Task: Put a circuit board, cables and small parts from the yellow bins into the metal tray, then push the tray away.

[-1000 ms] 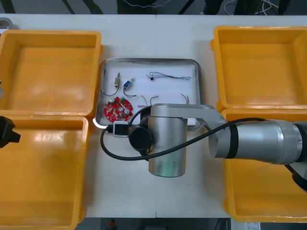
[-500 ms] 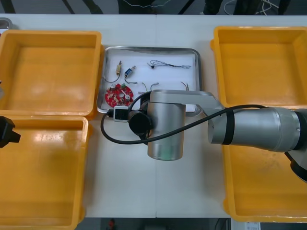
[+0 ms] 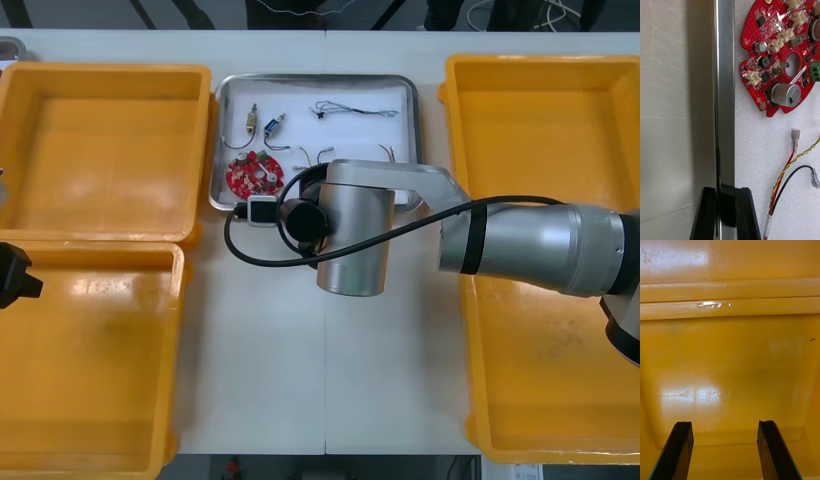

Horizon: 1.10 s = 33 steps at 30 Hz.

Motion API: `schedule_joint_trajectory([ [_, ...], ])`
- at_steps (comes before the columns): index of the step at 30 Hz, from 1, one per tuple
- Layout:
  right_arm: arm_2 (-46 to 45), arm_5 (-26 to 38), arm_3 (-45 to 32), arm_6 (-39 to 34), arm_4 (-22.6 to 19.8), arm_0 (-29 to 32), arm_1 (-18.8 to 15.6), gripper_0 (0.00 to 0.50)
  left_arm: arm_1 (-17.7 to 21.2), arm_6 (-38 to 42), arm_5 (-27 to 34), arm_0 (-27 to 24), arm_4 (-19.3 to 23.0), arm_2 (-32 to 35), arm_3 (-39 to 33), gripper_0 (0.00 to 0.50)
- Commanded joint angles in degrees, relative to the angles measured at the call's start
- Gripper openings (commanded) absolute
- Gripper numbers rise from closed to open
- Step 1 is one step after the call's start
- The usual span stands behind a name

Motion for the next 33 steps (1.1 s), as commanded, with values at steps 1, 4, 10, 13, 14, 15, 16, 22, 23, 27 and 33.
schedule_joint_trajectory([
  [1,0.32,-3.18,2.11,2.07,0.63,-3.82,-1.06,0.000,2.47,-4.86,0.36,1.01,0.46,1.48,-1.61,0.500],
  [4,0.41,-5.20,3.87,2.68,-0.08,-4.26,-0.97,0.000,2.47,-4.86,0.36,1.01,0.46,1.48,-1.61,0.500],
  [10,0.41,-8.46,6.94,4.09,-1.04,-5.05,-1.06,0.000,2.47,-4.86,0.36,1.01,0.46,1.48,-1.61,0.500],
  [13,0.41,-11.18,8.96,4.88,-1.13,-5.23,-0.97,0.000,2.47,-4.86,0.36,1.01,0.46,1.48,-1.61,0.500],
  [14,0.41,-12.06,9.67,5.15,-1.13,-5.23,-1.06,0.000,2.47,-4.86,0.36,1.01,0.46,1.48,-1.61,0.500],
  [15,0.41,-12.41,9.93,5.23,-1.13,-5.32,-0.97,0.000,2.47,-4.86,0.36,1.01,0.46,1.48,-1.61,0.500],
  [16,0.41,-12.85,10.28,5.32,-1.04,-5.32,-0.97,0.000,2.47,-4.86,0.36,1.01,0.46,1.48,-1.61,0.500],
  [22,0.41,-15.40,12.92,6.11,-1.13,-5.76,-1.06,0.000,2.47,-4.86,0.36,1.01,0.46,1.48,-1.61,0.500],
  [23,0.32,-16.19,13.53,6.11,-1.13,-5.84,-0.97,0.000,2.47,-4.86,0.36,1.01,0.46,1.48,-1.61,0.500],
  [27,0.32,-17.86,14.94,5.85,-1.13,-5.84,-1.06,0.000,2.47,-4.86,0.36,1.01,0.46,1.48,-1.61,0.500],
  [33,0.32,-19.88,16.52,6.11,-1.13,-5.84,-0.70,0.027,2.47,-4.86,0.36,1.01,0.46,1.48,-1.61,0.500],
])
